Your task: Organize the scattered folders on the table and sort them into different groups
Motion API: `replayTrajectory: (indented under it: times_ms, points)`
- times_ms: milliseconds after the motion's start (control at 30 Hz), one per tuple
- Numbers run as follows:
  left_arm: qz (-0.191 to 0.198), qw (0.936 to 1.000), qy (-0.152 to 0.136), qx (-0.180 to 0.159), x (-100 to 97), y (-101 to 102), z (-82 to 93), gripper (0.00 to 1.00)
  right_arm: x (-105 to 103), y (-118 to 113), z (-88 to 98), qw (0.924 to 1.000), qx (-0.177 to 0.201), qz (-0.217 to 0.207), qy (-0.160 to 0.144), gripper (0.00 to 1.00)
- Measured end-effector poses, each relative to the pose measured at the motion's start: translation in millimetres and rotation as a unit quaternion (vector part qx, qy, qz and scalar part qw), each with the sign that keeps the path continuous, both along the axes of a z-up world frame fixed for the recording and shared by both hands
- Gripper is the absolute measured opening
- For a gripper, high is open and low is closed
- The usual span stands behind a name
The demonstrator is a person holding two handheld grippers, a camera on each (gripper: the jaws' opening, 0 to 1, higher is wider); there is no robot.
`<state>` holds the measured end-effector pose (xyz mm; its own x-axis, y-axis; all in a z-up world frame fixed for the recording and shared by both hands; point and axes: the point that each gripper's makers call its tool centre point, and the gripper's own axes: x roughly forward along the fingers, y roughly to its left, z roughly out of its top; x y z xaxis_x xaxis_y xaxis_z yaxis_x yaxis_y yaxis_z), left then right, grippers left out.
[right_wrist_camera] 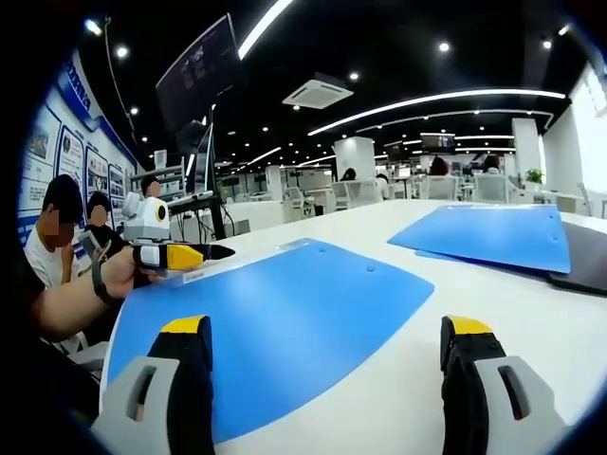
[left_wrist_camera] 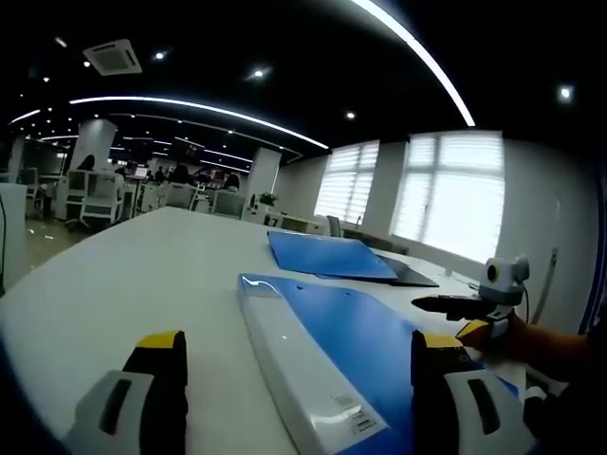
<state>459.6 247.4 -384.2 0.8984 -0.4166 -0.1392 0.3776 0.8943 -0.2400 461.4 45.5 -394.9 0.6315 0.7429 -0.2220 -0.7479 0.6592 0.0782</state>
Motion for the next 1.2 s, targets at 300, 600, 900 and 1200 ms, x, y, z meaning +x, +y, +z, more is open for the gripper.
replayTrajectory:
  times_ms: [300,600,900,1200]
  points:
    - [0.013,0.9999,0.002,0.005,0.5,4.4,-0.8,0.99,-0.7,0.1,1.0,1.0000,0.002,0.001,-0.001,0.99]
    - [0.012,0.9999,0.001,0.006,0.8,4.3,-1.0,0.99,-1.0,0.4,-0.8,1.0000,-0.005,0.002,-0.002,0.98]
    - [0.013,0.9999,0.001,0.007,1.1,4.4,-1.3,0.98,-1.1,0.4,-2.3,0.9999,-0.010,0.004,-0.002,0.98]
    - [0.014,0.9999,-0.001,0.004,1.1,5.3,-0.5,0.96,-1.4,0.3,-2.5,0.9999,-0.011,0.004,-0.002,0.97]
